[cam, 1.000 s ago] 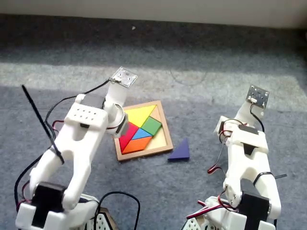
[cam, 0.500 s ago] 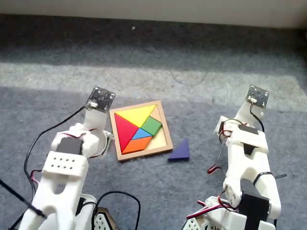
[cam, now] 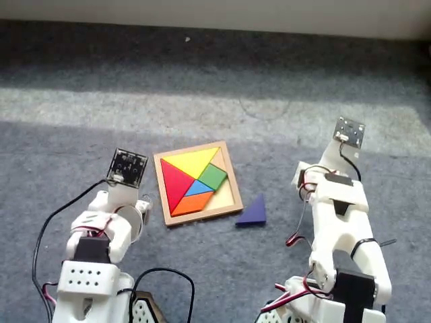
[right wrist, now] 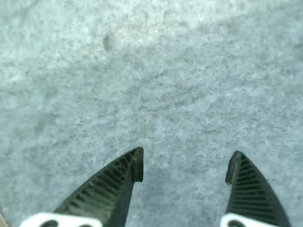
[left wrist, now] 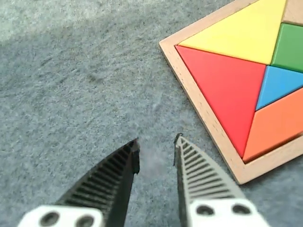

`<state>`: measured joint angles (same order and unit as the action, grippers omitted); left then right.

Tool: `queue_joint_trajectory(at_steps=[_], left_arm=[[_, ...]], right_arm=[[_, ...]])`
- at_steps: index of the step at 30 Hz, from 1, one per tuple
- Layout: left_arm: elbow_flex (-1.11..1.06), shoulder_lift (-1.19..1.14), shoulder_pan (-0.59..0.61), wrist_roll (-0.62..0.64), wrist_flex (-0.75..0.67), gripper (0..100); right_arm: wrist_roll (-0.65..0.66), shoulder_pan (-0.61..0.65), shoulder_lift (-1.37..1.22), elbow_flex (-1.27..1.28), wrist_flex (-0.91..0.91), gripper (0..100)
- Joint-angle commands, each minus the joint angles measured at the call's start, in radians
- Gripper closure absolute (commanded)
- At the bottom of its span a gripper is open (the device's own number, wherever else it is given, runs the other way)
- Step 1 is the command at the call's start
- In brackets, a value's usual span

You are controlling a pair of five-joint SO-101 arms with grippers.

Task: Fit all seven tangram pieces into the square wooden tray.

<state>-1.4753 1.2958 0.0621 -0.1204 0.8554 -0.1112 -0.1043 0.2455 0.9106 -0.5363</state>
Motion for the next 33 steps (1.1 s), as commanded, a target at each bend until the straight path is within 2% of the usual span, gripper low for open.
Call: queue_joint_trajectory(at_steps=[1, 7, 11, 19, 22, 25, 28, 33], left_arm=[[-0.058, 0.133, 0.008, 0.002, -0.018, 94], [-0.145, 0.311, 0.008, 0.002, -0.015, 95], [-0.194, 0.420, 0.008, 0.002, -0.015, 95], [-0.220, 0.519, 0.010, 0.002, 0.040, 95], [-0.220, 0.519, 0.010, 0.002, 0.041, 95], [-0.220, 0.519, 0.010, 0.002, 0.041, 95], [-0.220, 0.519, 0.010, 0.002, 0.037, 95], [-0.220, 0.519, 0.007, 0.002, 0.035, 95]], right_arm=[[-0.123, 0.035, 0.016, -0.041, -0.053, 72.4], [-0.298, 0.137, 0.076, -0.251, -0.460, 72.4], [-0.390, 0.191, 0.122, -0.344, -0.588, 72.4], [-0.462, 0.400, 0.208, -0.374, -0.601, 72.4], [-0.559, 0.466, 0.245, -0.369, -0.587, 72.2], [-0.675, 0.504, 0.220, -0.318, -0.536, 72.2], [-0.727, 0.510, 0.166, -0.225, -0.535, 72.2], [-0.833, 0.532, 0.084, -0.208, -0.493, 72.1]])
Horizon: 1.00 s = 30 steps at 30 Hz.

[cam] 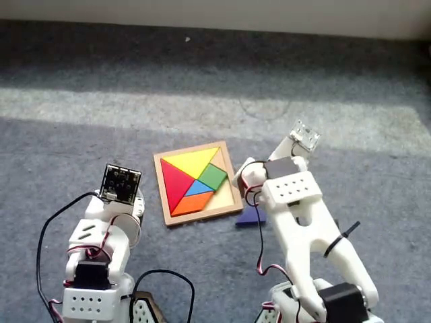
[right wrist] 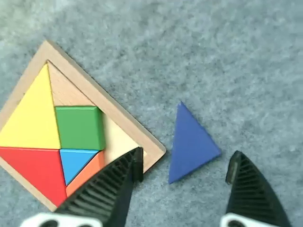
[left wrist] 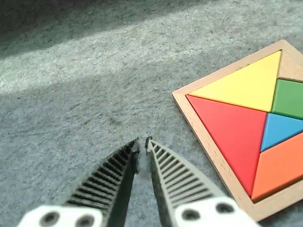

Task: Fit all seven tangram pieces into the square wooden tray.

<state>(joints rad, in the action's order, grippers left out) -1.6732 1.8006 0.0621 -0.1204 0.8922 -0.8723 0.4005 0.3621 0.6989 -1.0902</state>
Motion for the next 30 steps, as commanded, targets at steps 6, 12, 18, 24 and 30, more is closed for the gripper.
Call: queue_joint_trajectory(at_steps=[6, 12, 18, 24, 30], left_arm=[[-0.022, 0.015, 0.008, 0.000, -0.002, 95], [-0.022, 0.015, 0.008, 0.000, -0.002, 95], [-0.022, 0.015, 0.008, 0.000, -0.002, 95], [-0.022, 0.015, 0.008, 0.000, -0.002, 95], [-0.022, 0.015, 0.005, 0.000, -0.002, 95]], right_arm=[[-0.075, 0.047, -0.170, 0.002, 0.186, 72.1], [-0.075, 0.048, -0.318, -0.001, 0.243, 72.1], [-0.074, 0.047, -0.377, -0.002, 0.289, 72.1], [-0.074, 0.050, -0.378, -0.004, 0.275, 72.4], [-0.044, 0.050, -0.374, -0.010, 0.217, 72.4]])
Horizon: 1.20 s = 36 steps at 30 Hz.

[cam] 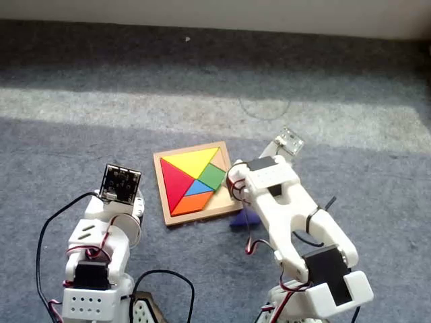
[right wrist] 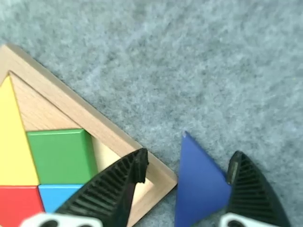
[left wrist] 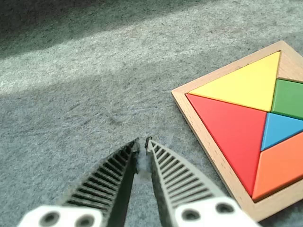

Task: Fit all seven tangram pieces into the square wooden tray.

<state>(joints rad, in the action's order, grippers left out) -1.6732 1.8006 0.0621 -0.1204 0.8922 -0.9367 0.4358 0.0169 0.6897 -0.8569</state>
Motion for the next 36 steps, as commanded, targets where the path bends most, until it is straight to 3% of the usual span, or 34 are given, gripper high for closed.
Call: queue_joint_trajectory(at_steps=[1, 4, 18, 32, 36], left_arm=[[-0.022, 0.015, 0.005, 0.000, -0.002, 95], [-0.021, 0.015, 0.010, 0.000, -0.002, 95], [-0.018, 0.018, 0.074, -0.002, -0.002, 95], [-0.021, 0.016, 0.108, -0.091, 0.005, 95], [-0.022, 0.016, 0.108, -0.091, 0.005, 95]], right_arm=[[0.055, 0.018, -0.028, -0.001, -0.018, 72.4], [0.140, 0.018, -0.025, -0.002, -0.042, 72.4], [0.149, 0.151, 0.291, 0.154, -0.050, 72.4], [0.152, 0.145, 0.087, 0.180, -0.016, 72.4], [0.164, 0.061, 0.088, 0.176, -0.012, 72.4]])
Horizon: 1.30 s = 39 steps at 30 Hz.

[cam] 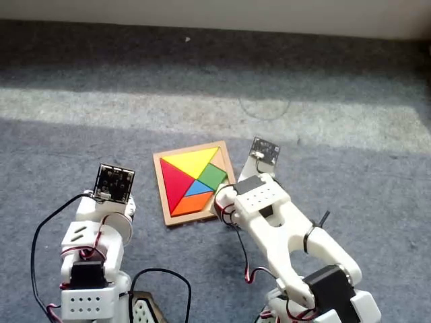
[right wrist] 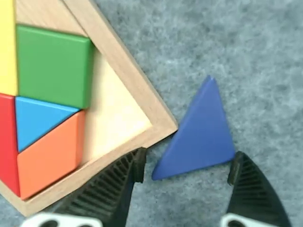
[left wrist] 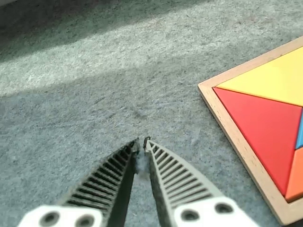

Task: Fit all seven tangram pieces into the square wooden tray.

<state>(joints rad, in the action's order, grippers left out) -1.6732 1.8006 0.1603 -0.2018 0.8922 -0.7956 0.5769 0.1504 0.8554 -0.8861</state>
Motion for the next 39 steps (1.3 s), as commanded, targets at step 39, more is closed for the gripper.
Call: queue_joint_trajectory(at_steps=[39], left_arm=[[-0.022, 0.015, 0.008, -0.009, 0.005, 95]], right_arm=[[0.107, -0.116, -0.058, -0.016, 0.012, 72.4]])
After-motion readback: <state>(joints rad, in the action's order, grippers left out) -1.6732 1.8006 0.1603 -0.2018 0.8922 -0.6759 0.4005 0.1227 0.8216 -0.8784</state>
